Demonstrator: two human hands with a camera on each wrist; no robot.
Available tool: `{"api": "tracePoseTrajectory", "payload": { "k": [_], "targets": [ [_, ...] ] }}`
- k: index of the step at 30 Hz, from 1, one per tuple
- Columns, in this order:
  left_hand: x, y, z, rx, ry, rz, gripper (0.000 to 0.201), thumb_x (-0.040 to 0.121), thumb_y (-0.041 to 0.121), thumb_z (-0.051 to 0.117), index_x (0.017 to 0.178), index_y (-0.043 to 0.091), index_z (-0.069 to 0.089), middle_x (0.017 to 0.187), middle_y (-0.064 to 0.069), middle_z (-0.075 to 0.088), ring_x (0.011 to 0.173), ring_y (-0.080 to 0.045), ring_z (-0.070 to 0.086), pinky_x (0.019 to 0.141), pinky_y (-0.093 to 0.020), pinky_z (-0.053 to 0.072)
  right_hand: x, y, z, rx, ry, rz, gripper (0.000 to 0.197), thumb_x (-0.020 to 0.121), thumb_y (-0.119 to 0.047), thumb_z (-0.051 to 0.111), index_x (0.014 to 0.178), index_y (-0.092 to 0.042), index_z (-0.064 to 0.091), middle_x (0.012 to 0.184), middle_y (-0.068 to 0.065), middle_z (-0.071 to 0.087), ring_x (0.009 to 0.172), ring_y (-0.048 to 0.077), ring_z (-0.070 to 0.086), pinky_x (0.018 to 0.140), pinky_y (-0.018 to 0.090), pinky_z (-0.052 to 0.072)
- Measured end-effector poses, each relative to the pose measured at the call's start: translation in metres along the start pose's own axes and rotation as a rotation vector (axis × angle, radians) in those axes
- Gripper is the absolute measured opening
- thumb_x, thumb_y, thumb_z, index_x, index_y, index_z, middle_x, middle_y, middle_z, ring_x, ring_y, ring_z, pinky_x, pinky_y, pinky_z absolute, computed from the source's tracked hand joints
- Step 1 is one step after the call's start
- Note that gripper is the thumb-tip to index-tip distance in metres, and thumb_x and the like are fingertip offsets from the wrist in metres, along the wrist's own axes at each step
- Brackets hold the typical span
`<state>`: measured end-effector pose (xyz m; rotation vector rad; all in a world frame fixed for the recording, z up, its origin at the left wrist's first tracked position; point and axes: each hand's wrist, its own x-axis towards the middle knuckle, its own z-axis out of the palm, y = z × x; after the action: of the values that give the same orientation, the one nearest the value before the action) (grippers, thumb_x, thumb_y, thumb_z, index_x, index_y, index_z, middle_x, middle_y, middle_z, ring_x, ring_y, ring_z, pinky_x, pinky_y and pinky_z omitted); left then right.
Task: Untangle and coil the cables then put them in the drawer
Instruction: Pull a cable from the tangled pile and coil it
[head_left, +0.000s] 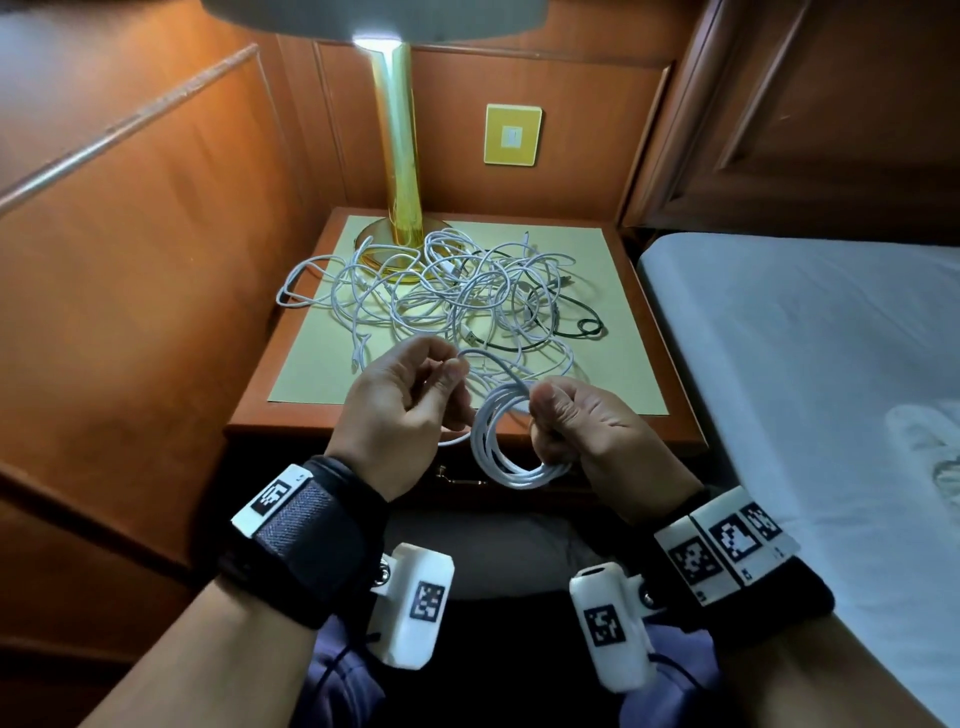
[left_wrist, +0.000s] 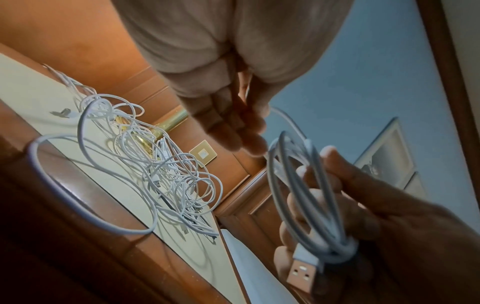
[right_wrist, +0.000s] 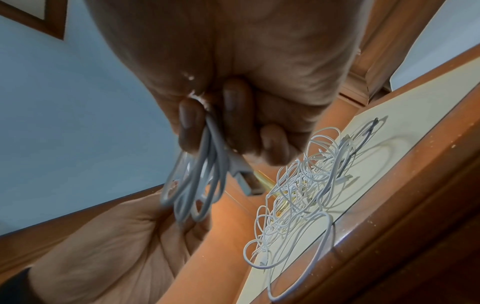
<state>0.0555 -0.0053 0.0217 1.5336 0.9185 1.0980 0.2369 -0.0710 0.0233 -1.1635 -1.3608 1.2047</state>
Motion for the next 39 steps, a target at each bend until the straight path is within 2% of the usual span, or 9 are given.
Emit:
{"api": "tracePoseTrajectory", "payload": {
  "k": [6, 11, 17, 22, 26, 29, 31, 34, 39],
  "targets": [
    [0.000, -0.001, 0.000, -0.128, -0.087, -0.139, 0.015, 0.105, 0.009, 0.042, 0.092, 0.007, 0.049, 0.084, -0.010, 0.061, 0.069, -0.022, 0.062, 0.066, -0.036, 0.055, 0.002, -0.001, 0.005, 0.078, 0.038, -0.016, 0.033, 0.103, -0.030, 0.041, 0.074, -0.016, 0.047, 0.061, 0.006, 0.031, 0.052, 0.007, 0.031, 0.049, 0.016, 0.028],
    [0.000, 0.002, 0.003, -0.237, -0.098, -0.185, 0.018, 0.107, 0.009, 0.036, 0.091, 0.004, 0.045, 0.077, -0.010, 0.060, 0.071, -0.034, 0.059, 0.068, -0.044, 0.054, 0.004, 0.000, 0.006, 0.047, 0.082, -0.018, 0.033, 0.099, -0.035, 0.040, 0.074, -0.013, 0.045, 0.057, -0.001, 0.036, 0.053, 0.010, 0.032, 0.050, 0.017, 0.032],
    [0.001, 0.000, 0.006, -0.272, -0.096, -0.204, 0.019, 0.106, 0.011, 0.039, 0.090, 0.008, 0.049, 0.073, -0.002, 0.058, 0.057, -0.015, 0.055, 0.058, -0.031, 0.051, 0.003, 0.001, 0.011, -0.018, 0.148, -0.030, 0.035, 0.100, -0.043, 0.041, 0.078, -0.017, 0.049, 0.056, -0.006, 0.042, 0.053, 0.009, 0.037, 0.052, 0.019, 0.036],
    [0.000, 0.001, 0.008, -0.246, -0.055, -0.187, 0.017, 0.106, 0.016, 0.044, 0.095, 0.011, 0.056, 0.070, -0.002, 0.063, 0.057, -0.018, 0.058, 0.058, -0.031, 0.052, 0.003, -0.003, 0.016, 0.062, 0.155, -0.046, 0.028, 0.093, -0.039, 0.039, 0.078, -0.016, 0.047, 0.061, -0.007, 0.037, 0.052, 0.001, 0.040, 0.053, 0.013, 0.038],
    [0.001, 0.000, 0.010, -0.196, -0.043, -0.174, 0.022, 0.095, 0.033, 0.050, 0.098, 0.019, 0.066, 0.074, -0.008, 0.064, 0.070, -0.031, 0.063, 0.070, -0.044, 0.053, 0.004, -0.001, 0.018, 0.026, 0.185, -0.059, 0.024, 0.093, -0.039, 0.041, 0.082, -0.021, 0.052, 0.061, -0.015, 0.043, 0.055, -0.002, 0.045, 0.056, 0.014, 0.042],
    [-0.001, 0.002, 0.015, -0.225, -0.061, -0.203, 0.038, 0.091, 0.040, 0.049, 0.120, 0.019, 0.063, 0.087, -0.009, 0.067, 0.094, -0.041, 0.067, 0.089, -0.055, 0.050, 0.006, 0.005, 0.018, -0.035, 0.247, -0.067, 0.024, 0.093, -0.043, 0.042, 0.085, -0.024, 0.055, 0.061, -0.016, 0.046, 0.057, 0.001, 0.046, 0.059, 0.020, 0.043],
    [-0.002, 0.004, 0.019, -0.247, -0.090, -0.225, 0.048, 0.091, 0.036, 0.057, 0.134, 0.015, 0.053, 0.102, -0.009, 0.068, 0.100, -0.028, 0.067, 0.096, -0.046, 0.049, 0.008, 0.008, 0.018, -0.039, 0.274, -0.072, 0.027, 0.093, -0.044, 0.043, 0.088, -0.021, 0.057, 0.061, -0.015, 0.046, 0.058, 0.003, 0.046, 0.061, 0.024, 0.043],
    [-0.006, 0.007, 0.024, -0.293, -0.154, -0.225, 0.058, 0.092, 0.017, 0.066, 0.143, 0.007, 0.041, 0.099, -0.001, 0.069, 0.089, -0.005, 0.066, 0.085, -0.021, 0.051, 0.008, 0.007, 0.019, -0.048, 0.269, -0.095, 0.026, 0.095, -0.040, 0.041, 0.089, -0.019, 0.056, 0.060, -0.016, 0.051, 0.056, -0.001, 0.048, 0.059, 0.018, 0.045],
    [-0.006, 0.009, 0.026, -0.298, -0.152, -0.241, 0.071, 0.075, 0.017, 0.070, 0.139, 0.004, 0.042, 0.096, -0.004, 0.068, 0.089, -0.013, 0.064, 0.086, -0.027, 0.050, 0.008, 0.008, 0.024, -0.084, 0.269, -0.086, 0.031, 0.101, -0.045, 0.042, 0.097, -0.020, 0.060, 0.078, 0.013, 0.068, 0.066, 0.016, 0.057, 0.066, 0.035, 0.049]
  ]
}}
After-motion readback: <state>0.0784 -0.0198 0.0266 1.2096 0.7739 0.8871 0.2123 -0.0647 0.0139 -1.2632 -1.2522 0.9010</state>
